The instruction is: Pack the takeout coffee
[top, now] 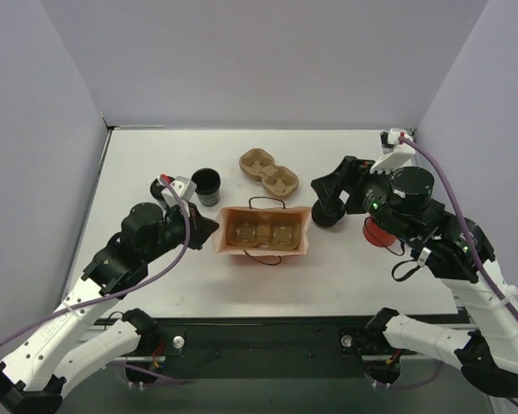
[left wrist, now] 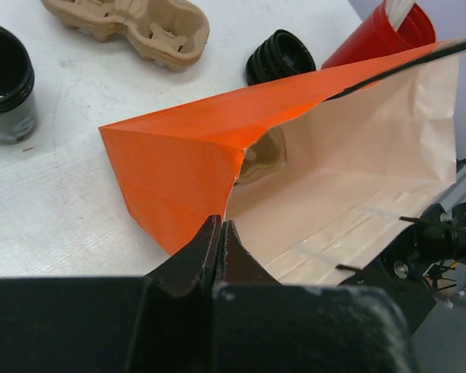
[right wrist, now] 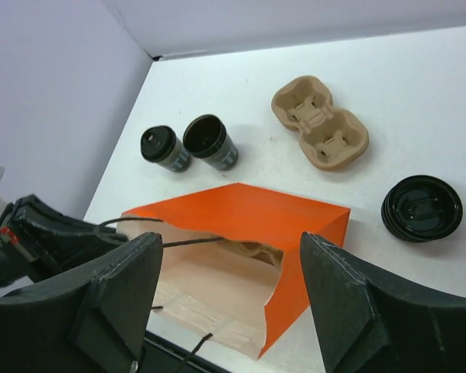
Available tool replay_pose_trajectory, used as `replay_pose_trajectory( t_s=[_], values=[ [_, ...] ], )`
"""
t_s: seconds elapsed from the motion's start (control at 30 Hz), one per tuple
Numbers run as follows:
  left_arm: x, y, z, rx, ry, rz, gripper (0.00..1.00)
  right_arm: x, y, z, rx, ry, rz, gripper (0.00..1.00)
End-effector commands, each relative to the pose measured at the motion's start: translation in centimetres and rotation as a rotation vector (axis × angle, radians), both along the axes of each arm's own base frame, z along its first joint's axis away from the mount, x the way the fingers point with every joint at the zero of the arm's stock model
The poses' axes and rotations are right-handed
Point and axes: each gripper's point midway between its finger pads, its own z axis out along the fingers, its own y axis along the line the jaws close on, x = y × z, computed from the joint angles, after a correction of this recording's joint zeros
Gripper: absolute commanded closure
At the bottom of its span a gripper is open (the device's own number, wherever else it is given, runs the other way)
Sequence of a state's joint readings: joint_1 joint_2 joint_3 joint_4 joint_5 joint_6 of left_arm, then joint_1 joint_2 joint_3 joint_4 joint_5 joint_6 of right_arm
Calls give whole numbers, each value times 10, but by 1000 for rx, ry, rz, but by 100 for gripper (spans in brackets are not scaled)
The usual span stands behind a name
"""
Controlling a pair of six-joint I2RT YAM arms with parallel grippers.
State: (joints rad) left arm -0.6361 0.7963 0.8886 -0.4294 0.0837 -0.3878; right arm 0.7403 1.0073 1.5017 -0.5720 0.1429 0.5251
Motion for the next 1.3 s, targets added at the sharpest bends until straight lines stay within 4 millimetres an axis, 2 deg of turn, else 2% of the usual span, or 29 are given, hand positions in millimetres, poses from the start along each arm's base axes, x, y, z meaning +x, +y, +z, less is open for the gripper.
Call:
replay_pose_trajectory(
  t_s=[0.0,0.13,0.2,0.37,0.63,0.93,1.07,1.1,1.13,1.2,1.23,1.27],
  values=[
    [-11,-11,25,-111,-141,-90,100,18,-2,-12,-35,-30,-64,28],
    [-24,-8,28,-136,-177,-126,100,19,-6,-26,-68,-11,-80,28],
    [-29,-8,21,-126,-171,-146,100,18,-6,-31,-79,-8,-72,28],
    [-41,-4,18,-137,-170,-169,100,16,-12,-49,-111,11,-85,28],
    [-58,0,-2,-123,-141,-210,100,17,-25,-66,-153,26,-143,28],
    [-57,2,-13,-95,-121,-200,100,32,-44,-69,-182,54,-267,30],
    [-52,2,-7,-98,-105,-180,100,46,-64,-76,-190,126,-331,34],
    [-50,2,-4,-100,-102,-169,100,49,-68,-87,-224,171,-342,34],
    [-50,3,-2,-101,-100,-162,100,55,-79,-81,-223,174,-376,34],
    [-49,4,5,-110,-105,-148,100,61,-80,-88,-240,216,-354,34],
    [-48,6,8,-111,-110,-136,100,63,-85,-84,-243,218,-366,34],
    [-47,7,10,-115,-110,-127,100,64,-95,-88,-253,248,-391,34]
  ],
)
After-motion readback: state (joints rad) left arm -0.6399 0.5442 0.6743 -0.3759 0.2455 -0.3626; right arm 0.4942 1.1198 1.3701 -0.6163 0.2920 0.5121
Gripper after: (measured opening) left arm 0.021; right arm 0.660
